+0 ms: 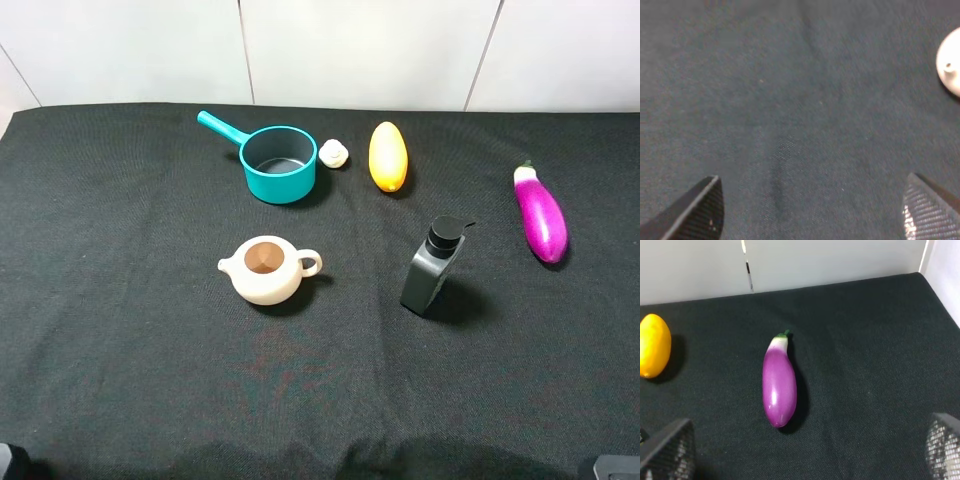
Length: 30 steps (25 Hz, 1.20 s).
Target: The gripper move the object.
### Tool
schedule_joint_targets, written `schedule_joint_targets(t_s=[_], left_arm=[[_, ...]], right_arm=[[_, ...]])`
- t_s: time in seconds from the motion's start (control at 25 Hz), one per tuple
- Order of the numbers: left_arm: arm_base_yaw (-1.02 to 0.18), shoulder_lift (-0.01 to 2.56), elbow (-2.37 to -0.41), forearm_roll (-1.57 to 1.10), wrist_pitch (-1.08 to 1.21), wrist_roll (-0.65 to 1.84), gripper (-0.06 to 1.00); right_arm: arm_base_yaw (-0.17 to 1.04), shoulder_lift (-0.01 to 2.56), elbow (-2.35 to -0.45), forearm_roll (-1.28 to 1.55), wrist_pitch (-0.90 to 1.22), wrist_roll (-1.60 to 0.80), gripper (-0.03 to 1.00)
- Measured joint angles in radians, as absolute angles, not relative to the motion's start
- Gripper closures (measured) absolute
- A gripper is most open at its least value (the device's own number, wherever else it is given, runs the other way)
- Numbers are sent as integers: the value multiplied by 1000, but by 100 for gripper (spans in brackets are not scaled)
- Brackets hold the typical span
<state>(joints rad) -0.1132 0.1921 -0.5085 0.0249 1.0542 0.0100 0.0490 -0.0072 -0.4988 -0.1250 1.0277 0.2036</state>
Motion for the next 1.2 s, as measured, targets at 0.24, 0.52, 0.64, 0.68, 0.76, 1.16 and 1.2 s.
schedule_joint_targets(t_s=[0.24,0.52,0.64,0.68,0.76,1.16,1.2], left_arm=[[-61,109,-492,19,1058,10,18],[-24,-3,-490,18,1058,10,18],[-21,-3,-490,18,1058,10,18],[-21,-3,-490,18,1058,10,18],[-21,-3,-490,18,1058,10,18],[-21,-3,-490,18,1058,10,18],[-21,-3,-490,18,1058,10,18]], right_arm=[[49,-7,-499,-125,1028,204,27],[49,-7,-499,-125,1028,204,27],[49,-7,-499,-125,1028,204,27],[49,-7,-499,-125,1028,204,27],[49,-7,-499,-125,1028,204,27],[49,-7,-499,-124,1028,204,27],[49,-7,-499,-124,1028,204,27]])
